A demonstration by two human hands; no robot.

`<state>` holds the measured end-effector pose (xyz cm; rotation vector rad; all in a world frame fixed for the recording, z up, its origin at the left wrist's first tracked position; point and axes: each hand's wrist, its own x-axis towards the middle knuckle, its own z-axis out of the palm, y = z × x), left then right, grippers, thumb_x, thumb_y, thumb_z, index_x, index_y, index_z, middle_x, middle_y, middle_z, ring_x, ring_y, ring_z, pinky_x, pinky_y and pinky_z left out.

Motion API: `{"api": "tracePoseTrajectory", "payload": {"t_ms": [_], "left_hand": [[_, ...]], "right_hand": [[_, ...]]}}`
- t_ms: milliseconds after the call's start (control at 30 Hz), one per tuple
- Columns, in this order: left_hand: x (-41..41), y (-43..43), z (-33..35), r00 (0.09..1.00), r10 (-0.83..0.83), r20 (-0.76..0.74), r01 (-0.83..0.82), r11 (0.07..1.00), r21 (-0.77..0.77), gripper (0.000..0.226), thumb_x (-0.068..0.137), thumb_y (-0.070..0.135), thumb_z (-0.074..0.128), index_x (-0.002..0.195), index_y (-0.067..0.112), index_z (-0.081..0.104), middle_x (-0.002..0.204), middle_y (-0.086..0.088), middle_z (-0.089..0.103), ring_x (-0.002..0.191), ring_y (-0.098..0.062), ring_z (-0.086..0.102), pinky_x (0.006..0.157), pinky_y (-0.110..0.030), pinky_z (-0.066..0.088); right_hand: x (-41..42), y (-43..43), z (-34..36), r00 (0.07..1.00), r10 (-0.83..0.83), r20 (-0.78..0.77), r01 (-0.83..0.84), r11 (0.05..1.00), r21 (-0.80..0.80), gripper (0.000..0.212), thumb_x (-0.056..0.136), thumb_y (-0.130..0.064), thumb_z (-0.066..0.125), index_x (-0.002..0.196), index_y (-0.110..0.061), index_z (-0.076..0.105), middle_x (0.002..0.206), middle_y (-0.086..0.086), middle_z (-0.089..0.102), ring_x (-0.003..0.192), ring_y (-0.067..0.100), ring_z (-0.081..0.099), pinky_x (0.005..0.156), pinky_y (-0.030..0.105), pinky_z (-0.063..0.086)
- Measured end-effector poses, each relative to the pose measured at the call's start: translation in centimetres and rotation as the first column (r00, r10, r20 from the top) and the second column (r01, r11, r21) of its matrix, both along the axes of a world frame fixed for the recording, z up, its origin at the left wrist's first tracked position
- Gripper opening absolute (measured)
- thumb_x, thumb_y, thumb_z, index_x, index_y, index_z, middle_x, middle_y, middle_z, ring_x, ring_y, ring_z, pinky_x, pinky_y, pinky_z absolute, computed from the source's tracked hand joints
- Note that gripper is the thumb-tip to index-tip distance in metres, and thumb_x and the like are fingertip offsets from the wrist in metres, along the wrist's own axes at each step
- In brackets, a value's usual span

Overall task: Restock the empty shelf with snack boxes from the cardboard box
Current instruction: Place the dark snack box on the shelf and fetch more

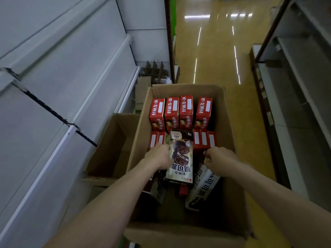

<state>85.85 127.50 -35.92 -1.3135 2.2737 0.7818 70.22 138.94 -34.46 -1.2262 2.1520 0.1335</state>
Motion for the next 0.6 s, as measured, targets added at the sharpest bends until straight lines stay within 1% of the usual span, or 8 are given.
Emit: {"api": "tracePoseTrajectory", "payload": {"t_ms": [100,167,233,300,367,433,533,600], "left_hand": [[-0.9,-0.7,-2.3,1.0,0.026,-0.015,-0.025,0.998,0.06,0.055,0.089,0.027,0.065,0.139,0.017,0.045,0.135,-0.007,0.047,0.113,-0.027,0.056,0.092,-0.04,0.052],[-1.5,-0.9,-3.4,0.998,0.043,-0.046,-0.04,0.996,0.075,0.06,0.09,0.029,0.065,0.143,0.015,0.04,0.141,-0.008,0.044,0.12,-0.028,0.053,0.095,-0.037,0.049],[-2.2,-1.1,-4.3,0.995,0.061,-0.073,-0.052,0.992,0.115,0.058,0.09,0.03,0.065,0.141,0.013,0.042,0.14,-0.007,0.046,0.12,-0.027,0.052,0.092,-0.034,0.047],[-3.0,-1.0,-5.4,0.992,0.083,-0.096,-0.066,0.984,0.166,0.053,0.09,0.031,0.065,0.137,0.013,0.048,0.133,-0.005,0.051,0.111,-0.026,0.056,0.085,-0.032,0.049],[-3.9,-0.6,-6.5,0.985,0.127,-0.117,-0.096,0.966,0.239,0.049,0.089,0.03,0.064,0.133,0.015,0.052,0.127,-0.006,0.057,0.105,-0.025,0.059,0.083,-0.033,0.052],[-4.8,0.1,-7.5,0.976,0.183,-0.12,-0.137,0.938,0.319,0.054,0.088,0.029,0.064,0.138,0.013,0.049,0.128,-0.008,0.057,0.108,-0.026,0.059,0.088,-0.034,0.053],[-5.4,0.9,-8.5,0.974,0.183,-0.131,-0.103,0.882,0.46,0.065,0.087,0.026,0.069,0.144,0.01,0.041,0.14,-0.01,0.049,0.122,-0.026,0.052,0.093,-0.03,0.047],[-5.5,1.7,-9.0,0.973,0.16,-0.166,-0.038,0.819,0.572,0.067,0.085,0.018,0.072,0.143,0.01,0.04,0.14,-0.008,0.049,0.127,-0.022,0.048,0.095,-0.027,0.043]], "right_hand": [[-0.7,-0.6,-1.3,1.0,0.005,-0.001,-0.005,1.0,0.006,0.01,0.095,-0.017,0.052,0.096,-0.014,0.062,0.088,0.001,0.063,0.076,0.015,0.059,0.059,0.023,0.045],[-1.1,-0.9,-2.2,1.0,0.029,-0.01,-0.028,0.999,0.022,0.015,0.093,-0.017,0.053,0.106,-0.014,0.061,0.1,0.003,0.061,0.089,0.019,0.058,0.073,0.029,0.052],[-1.2,-1.2,-3.0,0.998,0.057,-0.025,-0.055,0.996,0.065,0.03,0.093,-0.018,0.054,0.123,-0.014,0.055,0.12,0.007,0.054,0.108,0.024,0.051,0.09,0.035,0.05],[-1.2,-1.3,-3.6,0.996,0.084,-0.031,-0.079,0.988,0.132,0.049,0.092,-0.018,0.055,0.14,-0.016,0.04,0.136,0.009,0.042,0.123,0.028,0.042,0.1,0.038,0.044],[-1.2,-1.4,-4.3,0.995,0.093,-0.02,-0.088,0.976,0.199,0.065,0.091,-0.019,0.056,0.149,-0.017,0.025,0.144,0.011,0.036,0.129,0.031,0.037,0.104,0.04,0.041],[-1.3,-1.4,-5.3,0.997,0.081,-0.015,-0.075,0.966,0.249,0.076,0.09,-0.024,0.059,0.152,-0.018,0.015,0.146,0.014,0.033,0.131,0.032,0.038,0.105,0.04,0.039],[-1.1,-1.6,-6.6,0.996,0.079,-0.045,-0.065,0.964,0.258,0.076,0.091,-0.034,0.058,0.151,-0.017,0.014,0.146,0.018,0.033,0.129,0.036,0.039,0.105,0.042,0.039],[-1.0,-1.9,-7.2,0.994,0.087,-0.072,-0.065,0.963,0.263,0.072,0.093,-0.035,0.055,0.15,-0.017,0.014,0.144,0.02,0.035,0.128,0.037,0.04,0.104,0.044,0.04]]}}
